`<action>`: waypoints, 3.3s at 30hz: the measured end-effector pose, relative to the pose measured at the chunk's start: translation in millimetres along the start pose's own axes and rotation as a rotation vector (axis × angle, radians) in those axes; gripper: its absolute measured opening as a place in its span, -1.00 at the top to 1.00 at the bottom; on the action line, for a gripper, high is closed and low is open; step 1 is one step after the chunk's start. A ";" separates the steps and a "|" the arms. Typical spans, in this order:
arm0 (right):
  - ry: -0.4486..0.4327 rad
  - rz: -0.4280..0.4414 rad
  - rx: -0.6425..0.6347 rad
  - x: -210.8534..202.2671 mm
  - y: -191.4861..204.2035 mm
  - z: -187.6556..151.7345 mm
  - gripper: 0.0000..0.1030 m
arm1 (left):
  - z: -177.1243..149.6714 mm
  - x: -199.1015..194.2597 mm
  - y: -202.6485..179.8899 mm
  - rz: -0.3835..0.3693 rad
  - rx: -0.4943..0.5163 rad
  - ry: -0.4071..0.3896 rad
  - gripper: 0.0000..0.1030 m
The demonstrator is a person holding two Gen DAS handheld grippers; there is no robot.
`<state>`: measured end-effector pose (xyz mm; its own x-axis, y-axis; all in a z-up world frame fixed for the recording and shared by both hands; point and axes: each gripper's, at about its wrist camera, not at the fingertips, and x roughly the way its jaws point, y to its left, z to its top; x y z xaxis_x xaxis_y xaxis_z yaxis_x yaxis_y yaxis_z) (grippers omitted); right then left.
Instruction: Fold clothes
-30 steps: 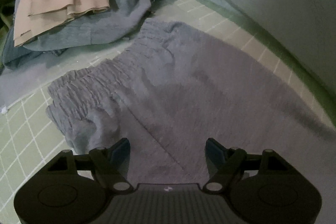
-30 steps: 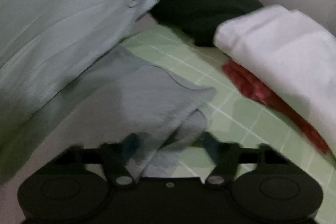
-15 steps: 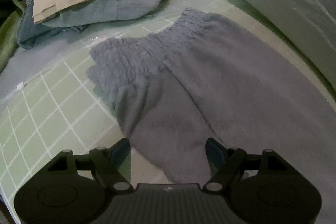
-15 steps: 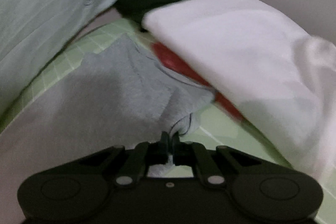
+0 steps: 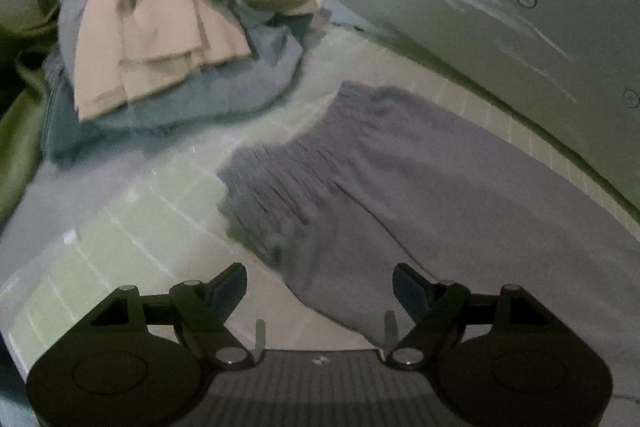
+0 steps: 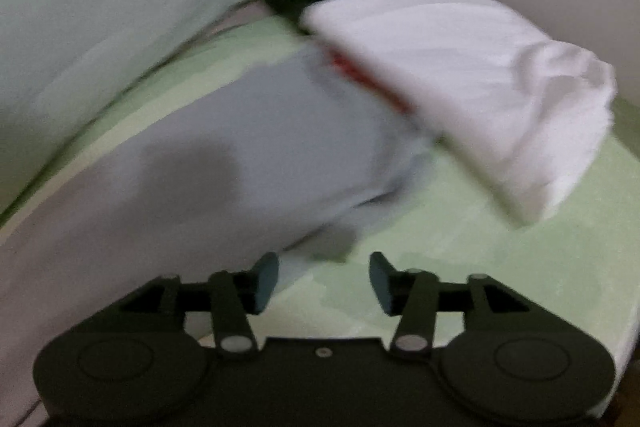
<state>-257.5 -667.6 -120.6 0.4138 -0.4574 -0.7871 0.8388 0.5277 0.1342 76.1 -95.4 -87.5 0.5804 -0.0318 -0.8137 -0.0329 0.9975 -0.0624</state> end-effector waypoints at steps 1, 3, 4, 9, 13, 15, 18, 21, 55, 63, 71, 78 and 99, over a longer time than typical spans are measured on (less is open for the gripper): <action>0.000 0.021 -0.016 -3.6 17.8 -8.2 -0.11 | 6.2 3.0 6.9 -0.013 0.015 -0.001 -0.57; 0.002 0.061 -0.040 -12.0 55.6 -25.4 -0.19 | 18.5 8.9 20.8 -0.039 0.045 -0.002 -0.56; 0.003 0.080 -0.048 -17.2 74.7 -34.5 -0.20 | 25.2 12.1 26.7 -0.053 0.057 -0.004 -0.56; -0.004 0.170 -0.079 -39.5 163.6 -81.3 -0.29 | 58.2 32.7 45.9 -0.176 0.148 -0.029 -0.52; -0.013 0.192 -0.080 -49.0 215.5 -111.8 -0.29 | 84.2 55.3 51.5 -0.274 0.201 -0.016 -0.39; -0.008 0.191 -0.062 -53.5 228.7 -123.1 -0.32 | 95.7 70.7 52.8 -0.289 0.193 0.007 -0.39; 0.014 0.164 -0.056 -53.4 244.3 -134.3 -0.32 | 112.1 94.8 55.2 -0.310 0.178 0.047 -0.39; 0.031 0.119 -0.068 -50.2 252.3 -137.4 -0.32 | 122.9 117.6 51.9 -0.337 0.186 0.102 -0.39; 0.082 0.149 -0.062 -60.7 248.3 -165.3 -0.33 | 113.7 93.0 60.9 -0.438 0.106 0.122 0.06; 0.100 0.135 -0.071 -57.2 249.3 -168.0 -0.38 | 116.2 118.3 36.4 -0.392 0.197 0.179 -0.14; 0.099 0.109 -0.126 -56.4 258.1 -171.3 -0.43 | 117.0 119.4 31.5 -0.428 0.233 0.170 0.66; 0.098 0.128 -0.109 -56.9 253.7 -170.3 -0.45 | 127.8 73.3 57.7 -0.574 0.156 0.048 0.85; 0.092 0.430 -0.184 -89.6 262.1 -190.5 -0.09 | 30.3 31.7 128.9 -0.580 0.161 0.103 0.47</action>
<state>-142.2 -352.0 -129.6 0.6695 -0.1092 -0.7347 0.5186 0.7769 0.3571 115.0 34.1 -103.9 0.3847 -0.5702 -0.7259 0.3931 0.8127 -0.4300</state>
